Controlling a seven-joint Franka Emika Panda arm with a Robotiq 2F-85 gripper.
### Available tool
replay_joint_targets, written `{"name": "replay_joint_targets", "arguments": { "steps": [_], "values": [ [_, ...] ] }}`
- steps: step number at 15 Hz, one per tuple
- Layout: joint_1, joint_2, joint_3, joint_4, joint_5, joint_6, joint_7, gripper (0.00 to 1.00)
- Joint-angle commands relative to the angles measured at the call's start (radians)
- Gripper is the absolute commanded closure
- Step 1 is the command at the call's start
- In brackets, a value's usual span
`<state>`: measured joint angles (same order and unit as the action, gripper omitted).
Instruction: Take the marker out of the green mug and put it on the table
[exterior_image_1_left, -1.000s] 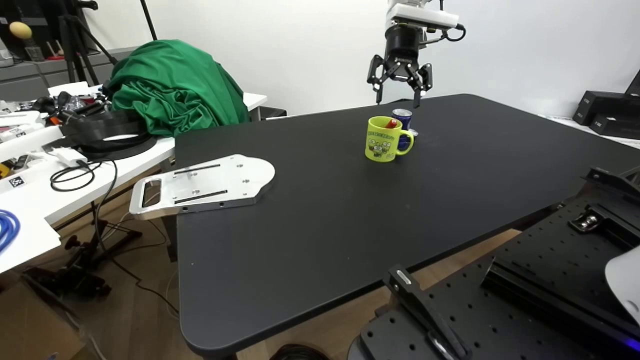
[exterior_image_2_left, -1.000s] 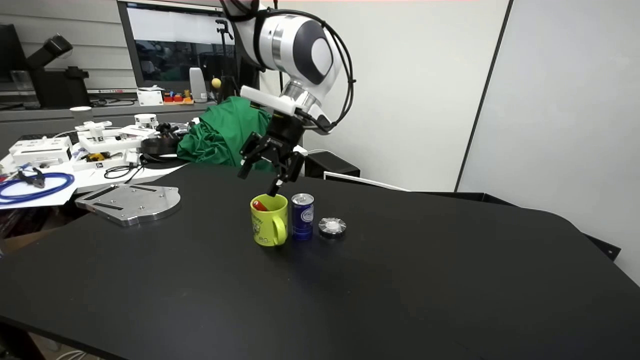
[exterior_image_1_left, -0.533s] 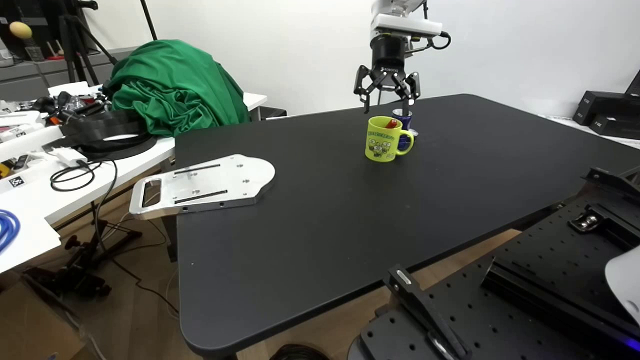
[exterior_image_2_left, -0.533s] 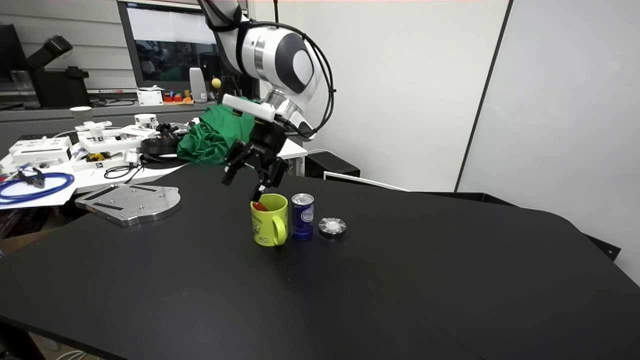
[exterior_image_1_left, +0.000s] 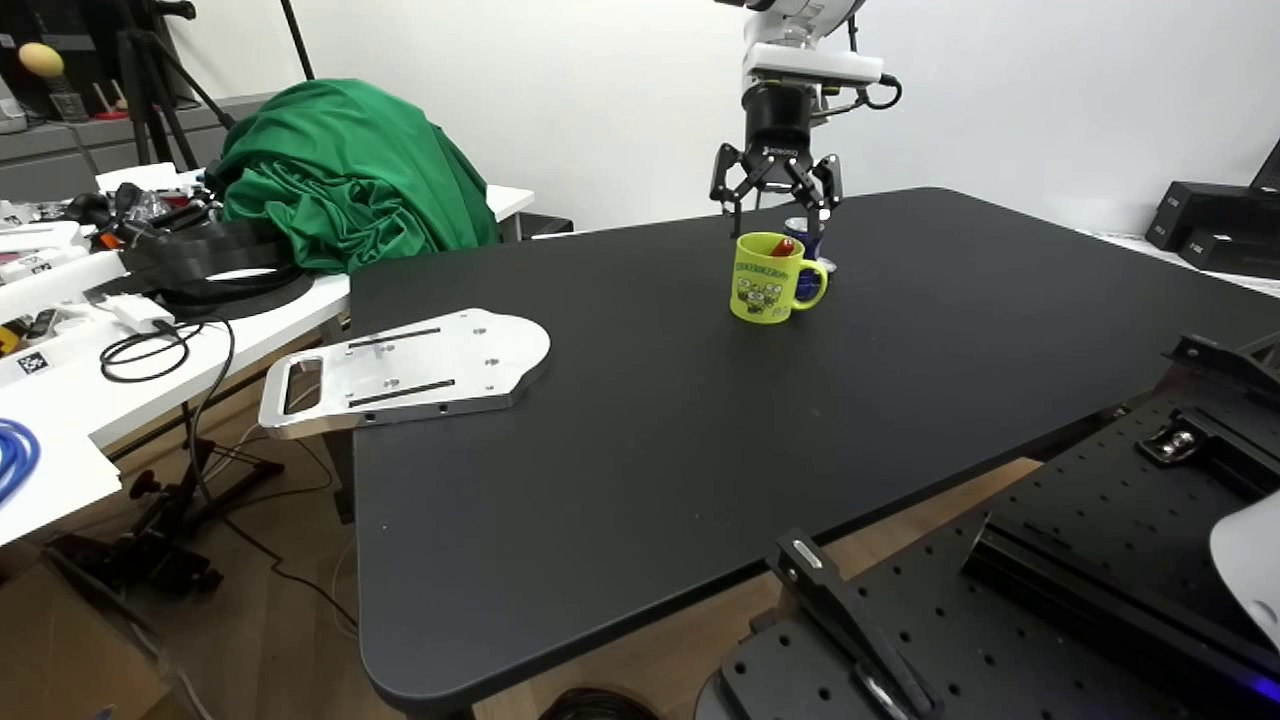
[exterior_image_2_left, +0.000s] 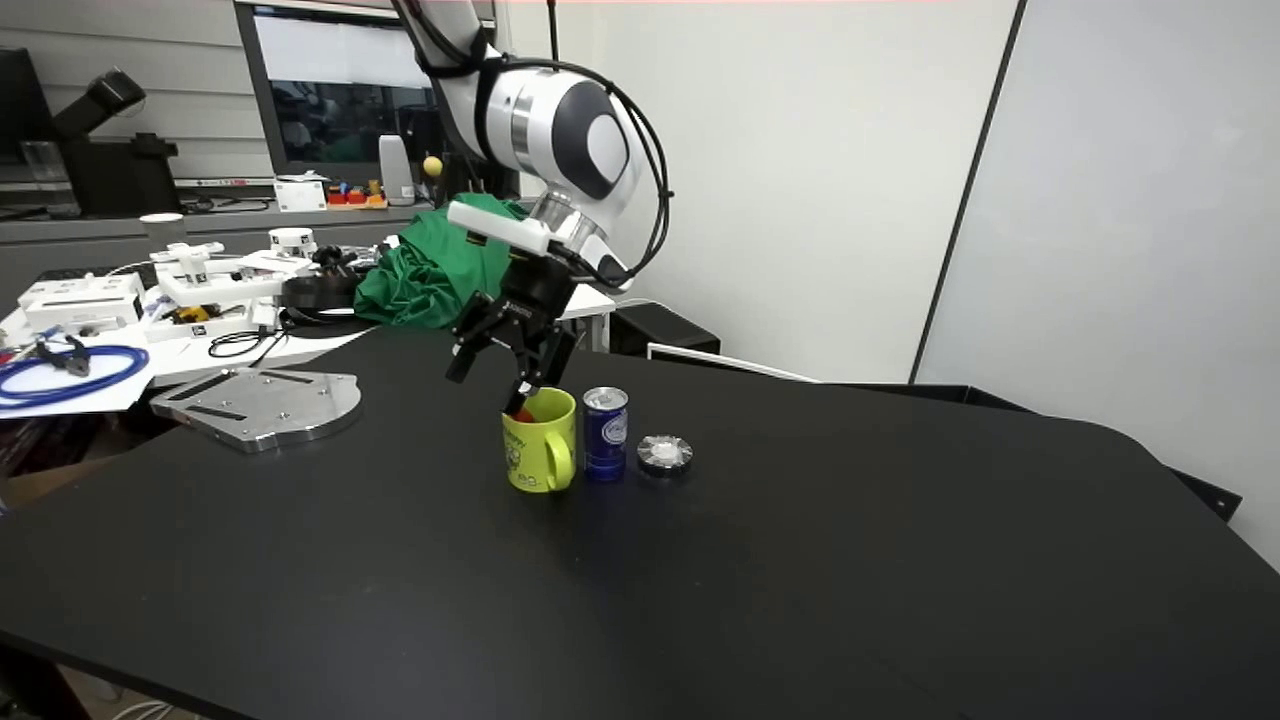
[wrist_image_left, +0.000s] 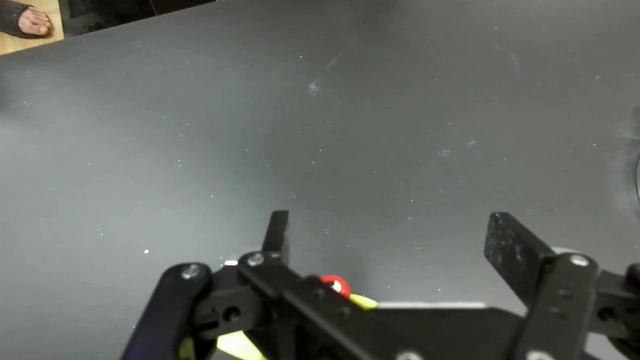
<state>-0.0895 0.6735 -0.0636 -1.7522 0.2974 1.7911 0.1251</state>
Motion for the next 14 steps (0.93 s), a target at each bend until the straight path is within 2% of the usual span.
{"name": "replay_joint_targets", "arguments": {
  "steps": [1,10,11,12,14],
  "values": [
    [-0.006,0.014,-0.005,0.015,0.004,0.001,0.041,0.0],
    [-0.019,0.028,-0.017,0.031,-0.001,0.002,0.048,0.0],
    [-0.021,0.029,-0.018,0.032,-0.002,0.004,0.046,0.05],
    [-0.022,0.028,-0.018,0.031,-0.003,0.008,0.044,0.25],
    [-0.023,0.029,-0.019,0.031,-0.005,0.014,0.042,0.4]
  ]
}}
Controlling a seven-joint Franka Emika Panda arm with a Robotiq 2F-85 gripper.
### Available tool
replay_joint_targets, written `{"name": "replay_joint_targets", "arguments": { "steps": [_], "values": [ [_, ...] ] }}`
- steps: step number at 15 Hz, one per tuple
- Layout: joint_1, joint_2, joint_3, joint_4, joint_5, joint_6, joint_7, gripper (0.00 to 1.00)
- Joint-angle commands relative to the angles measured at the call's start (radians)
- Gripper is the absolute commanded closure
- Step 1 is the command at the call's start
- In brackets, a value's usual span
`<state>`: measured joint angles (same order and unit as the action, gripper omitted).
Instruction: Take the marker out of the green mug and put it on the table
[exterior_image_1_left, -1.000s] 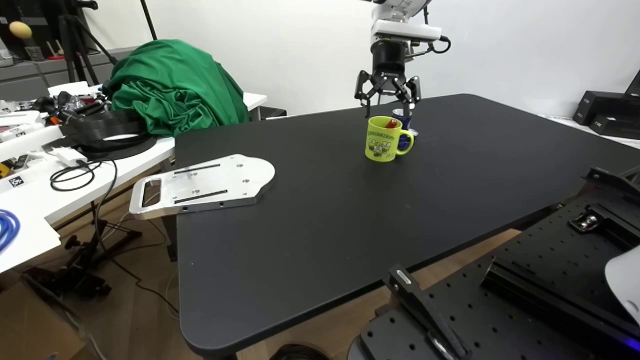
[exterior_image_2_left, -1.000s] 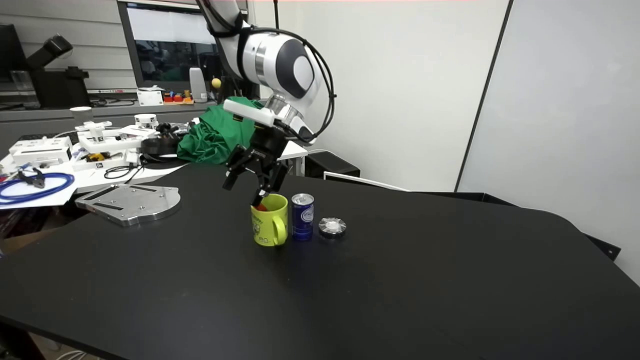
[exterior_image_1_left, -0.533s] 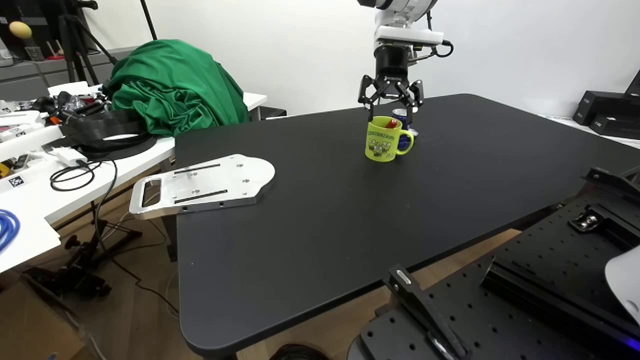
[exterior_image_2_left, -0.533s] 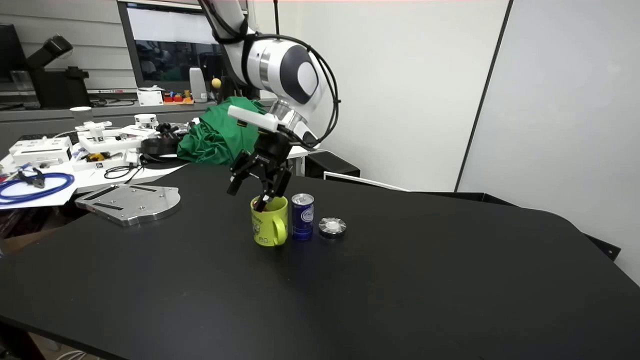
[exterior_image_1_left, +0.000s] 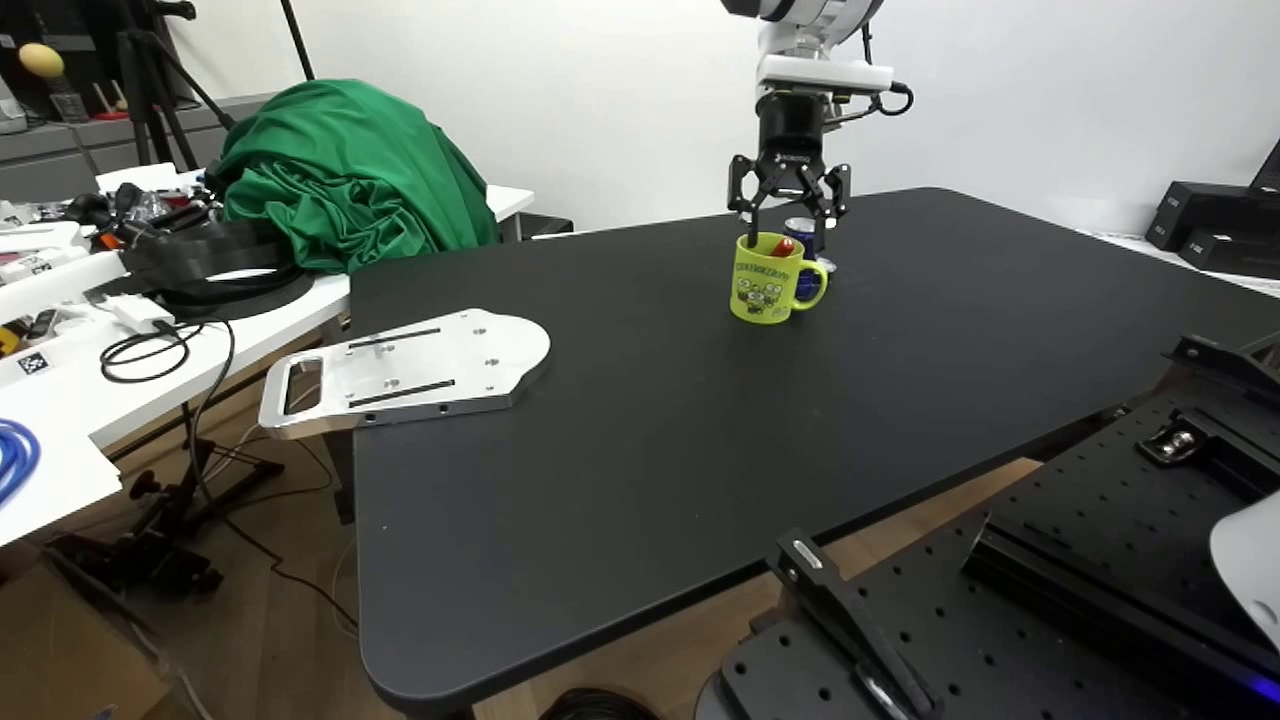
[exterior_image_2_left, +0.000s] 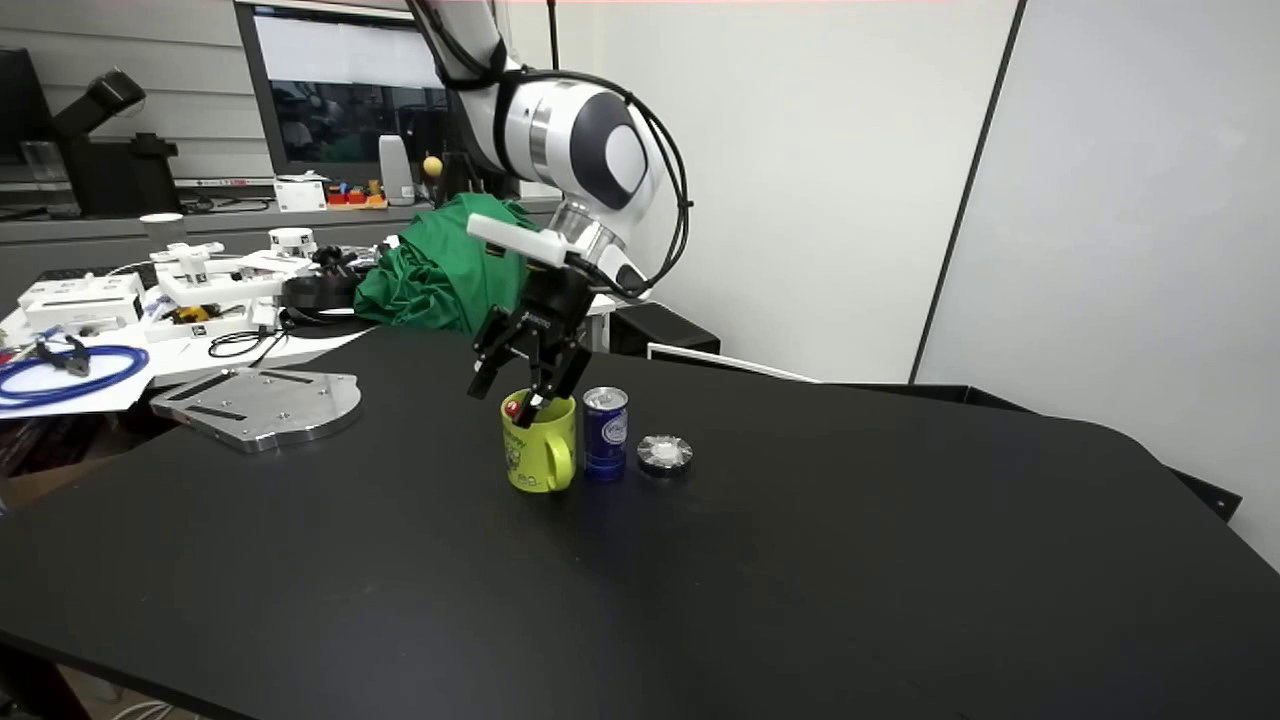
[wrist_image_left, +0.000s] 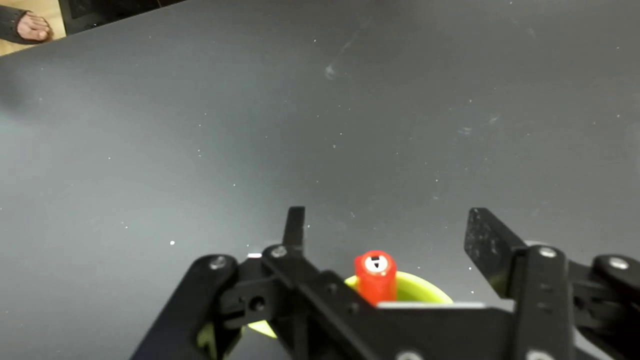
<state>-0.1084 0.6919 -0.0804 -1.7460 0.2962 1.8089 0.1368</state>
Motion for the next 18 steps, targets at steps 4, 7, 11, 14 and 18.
{"name": "replay_joint_targets", "arguments": {
  "steps": [4,7,11,14,18],
  "values": [
    [-0.002,0.011,-0.009,0.034,-0.016,0.005,0.032,0.31],
    [-0.004,0.014,-0.011,0.047,-0.021,0.009,0.029,0.15],
    [-0.007,0.017,-0.013,0.054,-0.025,0.027,0.02,0.41],
    [-0.009,0.02,-0.014,0.055,-0.028,0.037,0.021,0.55],
    [-0.015,0.03,-0.016,0.065,-0.029,0.027,0.024,0.84]
  ]
}}
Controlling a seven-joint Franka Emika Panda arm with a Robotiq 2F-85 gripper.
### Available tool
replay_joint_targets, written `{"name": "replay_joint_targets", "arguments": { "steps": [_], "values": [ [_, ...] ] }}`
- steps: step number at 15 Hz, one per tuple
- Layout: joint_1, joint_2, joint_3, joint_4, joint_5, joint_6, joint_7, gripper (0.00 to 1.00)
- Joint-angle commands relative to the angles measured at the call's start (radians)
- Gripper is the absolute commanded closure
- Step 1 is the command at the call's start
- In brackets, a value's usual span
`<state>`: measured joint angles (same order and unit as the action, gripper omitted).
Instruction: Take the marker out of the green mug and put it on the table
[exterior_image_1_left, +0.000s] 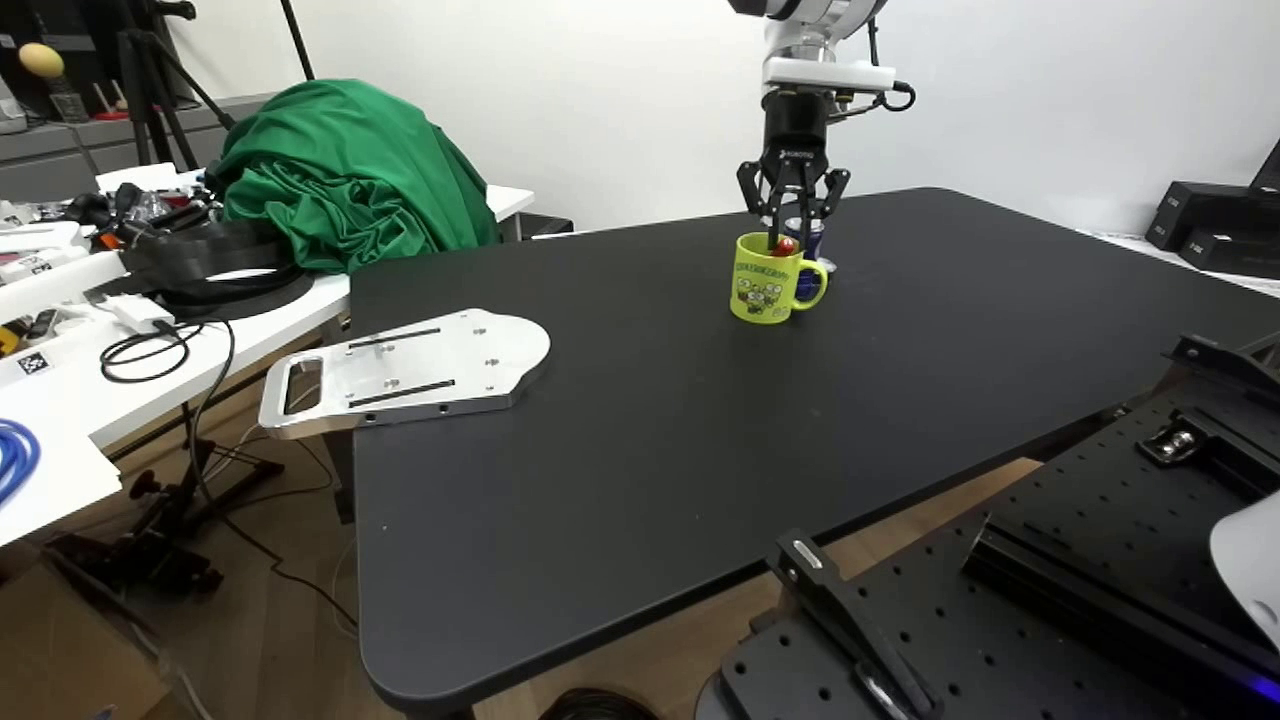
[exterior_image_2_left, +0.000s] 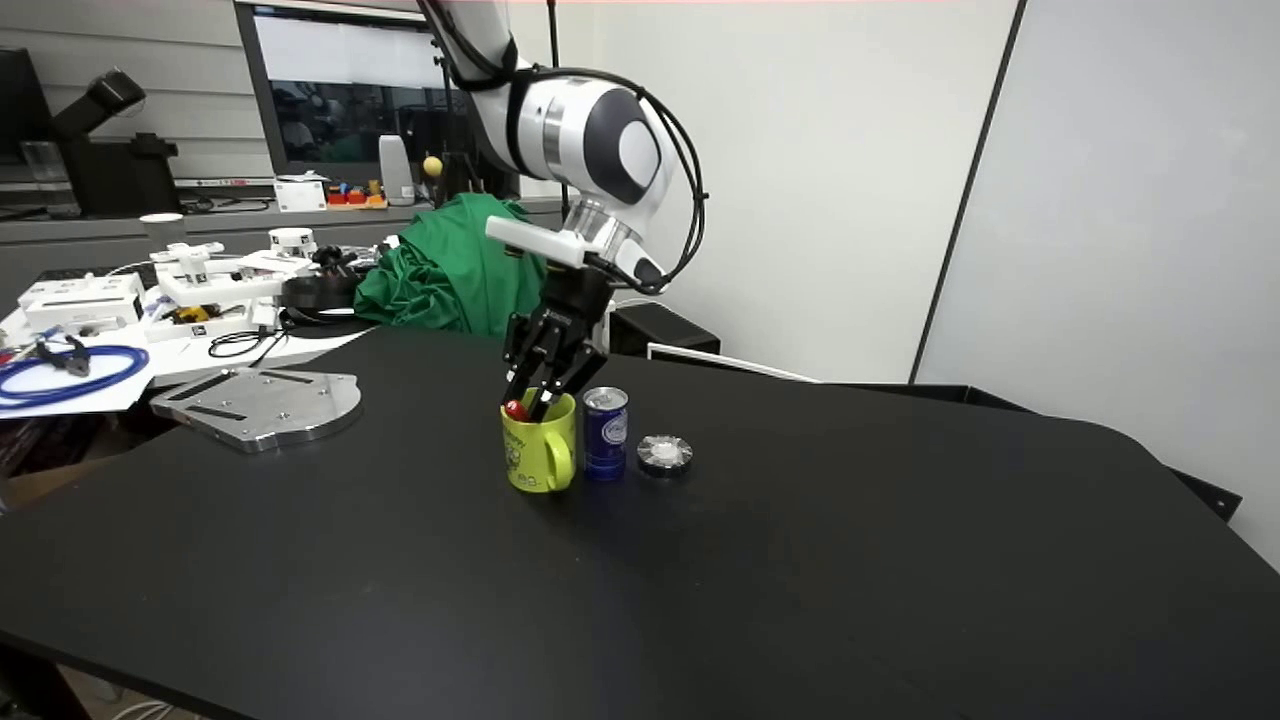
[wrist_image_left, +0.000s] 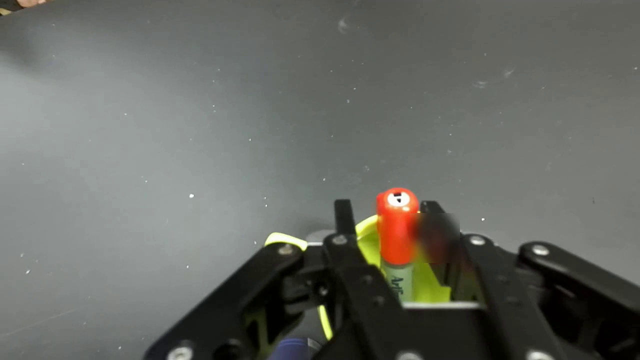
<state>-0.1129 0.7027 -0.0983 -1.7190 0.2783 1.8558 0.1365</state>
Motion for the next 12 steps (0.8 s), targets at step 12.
{"name": "replay_joint_targets", "arguments": {
  "steps": [12],
  "values": [
    [-0.027,-0.02,0.019,0.091,0.026,-0.122,0.027,0.95]
  ]
}}
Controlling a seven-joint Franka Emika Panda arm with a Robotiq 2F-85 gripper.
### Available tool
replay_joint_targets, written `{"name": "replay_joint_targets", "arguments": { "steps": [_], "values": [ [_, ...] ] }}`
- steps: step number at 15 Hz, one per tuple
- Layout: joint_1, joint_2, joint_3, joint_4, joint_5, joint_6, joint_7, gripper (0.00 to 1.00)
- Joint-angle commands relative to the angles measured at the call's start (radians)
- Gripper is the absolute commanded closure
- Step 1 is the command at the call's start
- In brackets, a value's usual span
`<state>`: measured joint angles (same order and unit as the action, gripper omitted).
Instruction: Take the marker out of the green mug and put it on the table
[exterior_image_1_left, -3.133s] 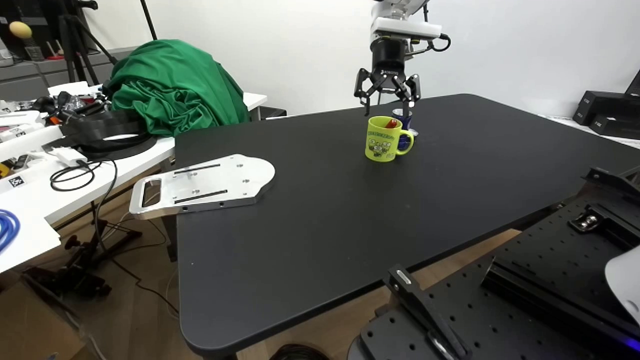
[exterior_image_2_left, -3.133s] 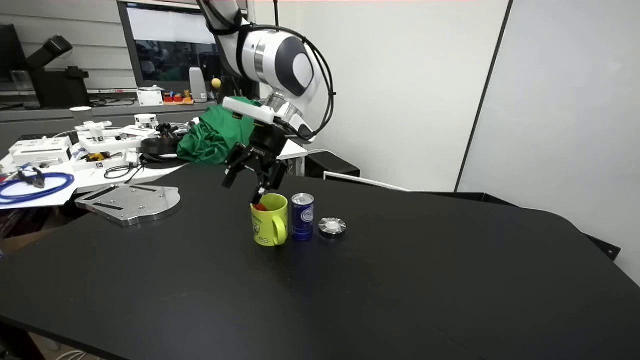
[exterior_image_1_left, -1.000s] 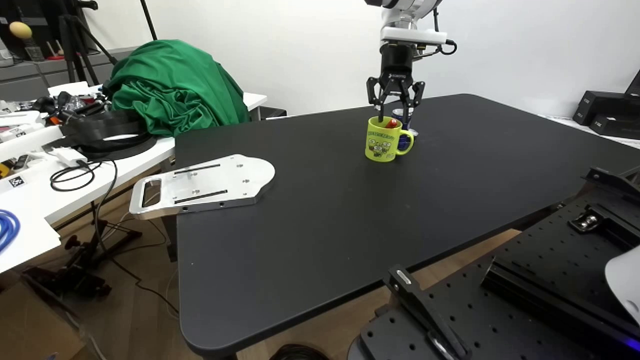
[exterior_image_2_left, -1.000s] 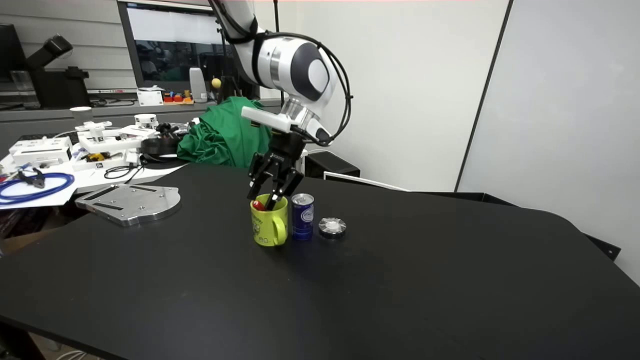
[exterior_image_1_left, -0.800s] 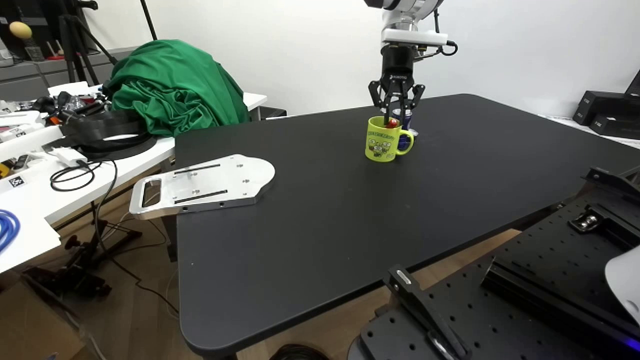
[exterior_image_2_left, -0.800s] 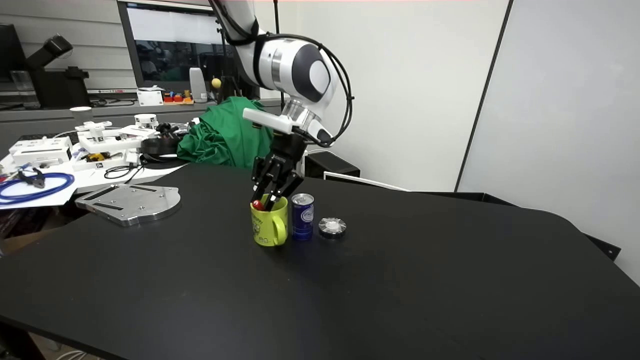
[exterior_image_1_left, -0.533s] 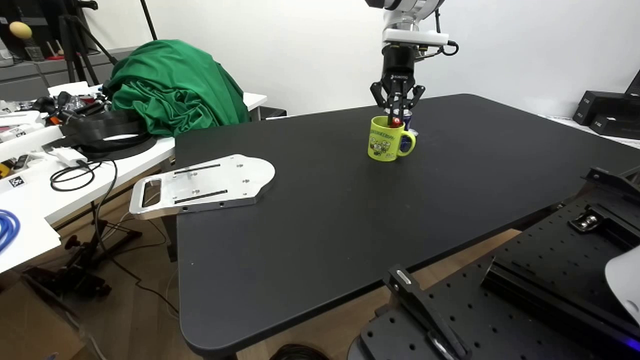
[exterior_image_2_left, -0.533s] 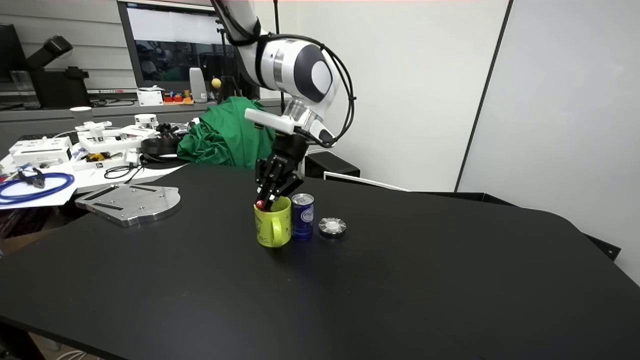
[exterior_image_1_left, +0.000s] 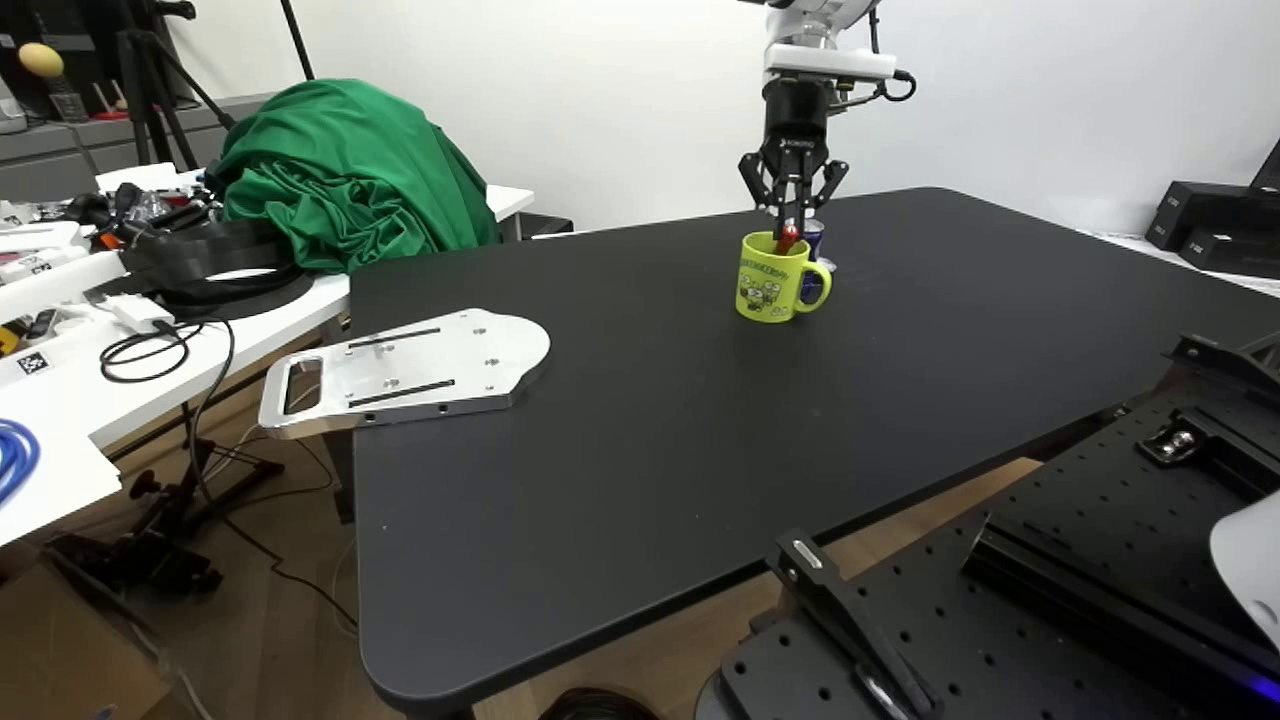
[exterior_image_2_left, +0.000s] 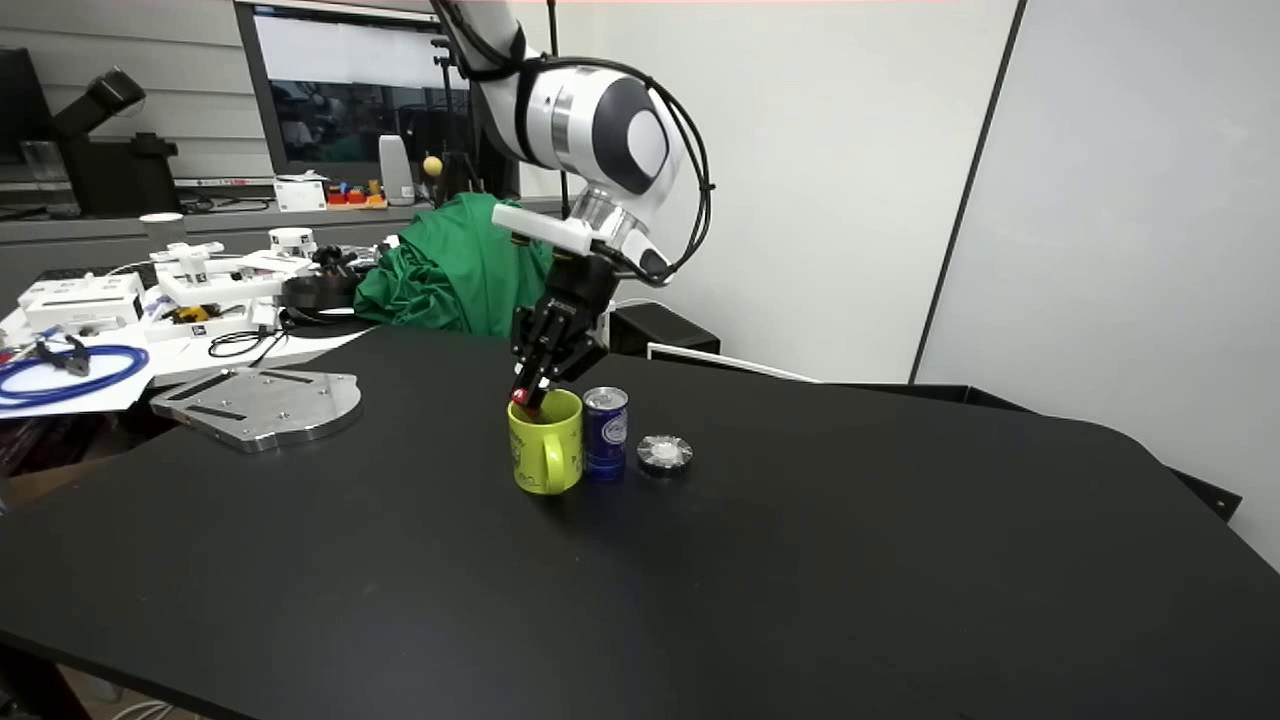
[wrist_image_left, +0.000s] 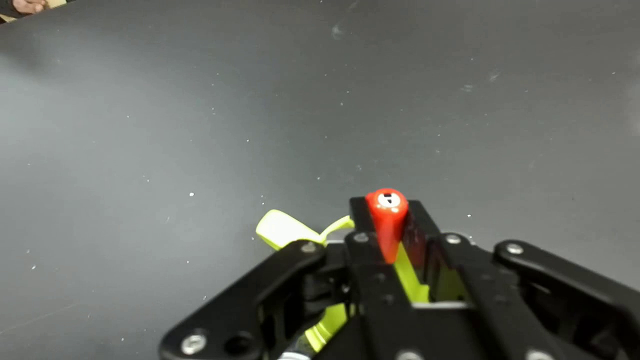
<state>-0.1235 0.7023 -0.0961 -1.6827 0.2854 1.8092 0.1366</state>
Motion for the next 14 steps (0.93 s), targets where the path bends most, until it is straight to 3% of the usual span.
{"name": "replay_joint_targets", "arguments": {
  "steps": [1,6,9,12,14],
  "values": [
    [-0.018,-0.031,0.02,0.07,0.029,-0.107,0.026,0.95],
    [-0.007,-0.118,0.036,0.097,0.05,-0.228,0.001,0.95],
    [0.024,-0.203,0.059,0.03,0.027,-0.224,-0.059,0.95],
    [0.072,-0.294,0.089,-0.111,0.002,-0.094,-0.151,0.95],
    [0.102,-0.34,0.111,-0.226,0.003,0.054,-0.21,0.95]
  ]
}}
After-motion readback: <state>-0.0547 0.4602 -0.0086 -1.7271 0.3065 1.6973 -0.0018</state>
